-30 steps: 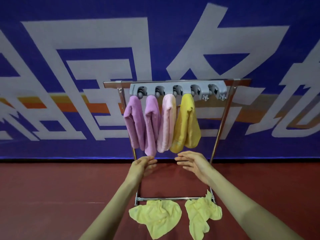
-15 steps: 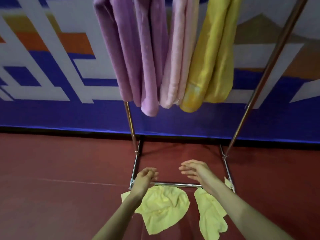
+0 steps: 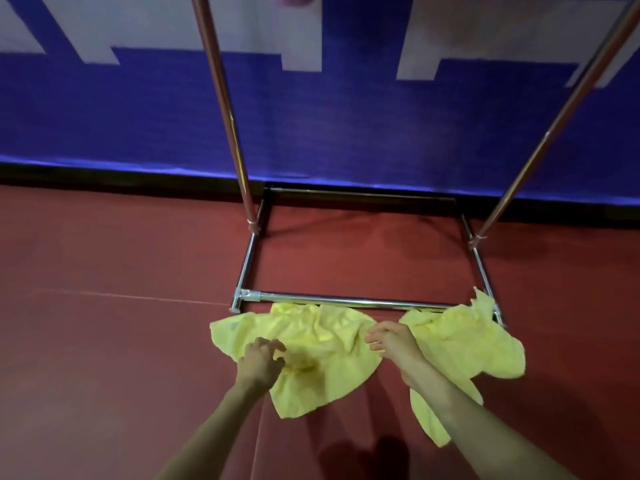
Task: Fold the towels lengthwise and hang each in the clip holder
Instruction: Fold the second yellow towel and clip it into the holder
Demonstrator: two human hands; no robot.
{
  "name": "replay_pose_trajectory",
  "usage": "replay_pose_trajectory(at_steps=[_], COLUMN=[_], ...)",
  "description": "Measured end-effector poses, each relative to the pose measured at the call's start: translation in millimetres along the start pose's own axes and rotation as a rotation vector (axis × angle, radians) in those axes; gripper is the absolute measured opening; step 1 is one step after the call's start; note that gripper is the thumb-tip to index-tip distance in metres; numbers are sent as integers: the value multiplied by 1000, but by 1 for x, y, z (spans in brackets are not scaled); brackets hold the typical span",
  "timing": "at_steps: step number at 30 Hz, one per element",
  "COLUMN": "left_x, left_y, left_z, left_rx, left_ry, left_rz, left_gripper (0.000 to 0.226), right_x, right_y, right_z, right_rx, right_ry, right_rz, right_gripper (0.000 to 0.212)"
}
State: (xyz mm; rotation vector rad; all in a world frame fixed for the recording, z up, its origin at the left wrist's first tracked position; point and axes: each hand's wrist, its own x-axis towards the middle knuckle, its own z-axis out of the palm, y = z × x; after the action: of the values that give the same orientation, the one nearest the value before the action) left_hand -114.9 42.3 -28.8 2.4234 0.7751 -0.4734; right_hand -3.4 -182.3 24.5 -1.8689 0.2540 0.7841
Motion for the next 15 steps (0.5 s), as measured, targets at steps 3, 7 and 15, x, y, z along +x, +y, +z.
replay_pose_trajectory(at_steps=[3, 7, 15], left_x=[-4, -2, 1], left_y=[-26, -39, 0], left_z=[26, 45, 32], left_rx=[291, 286, -430], left_ry=[-154, -204, 110], left_rz=[-10, 13, 81], left_gripper=[43, 55, 15], right_x=[2, 2, -3], right_y=[30, 49, 53], right_z=[9, 13, 22], right_rx=[-74, -96, -191], right_ry=[16, 8, -41], right_rz=[30, 45, -40], right_gripper=[21, 21, 13])
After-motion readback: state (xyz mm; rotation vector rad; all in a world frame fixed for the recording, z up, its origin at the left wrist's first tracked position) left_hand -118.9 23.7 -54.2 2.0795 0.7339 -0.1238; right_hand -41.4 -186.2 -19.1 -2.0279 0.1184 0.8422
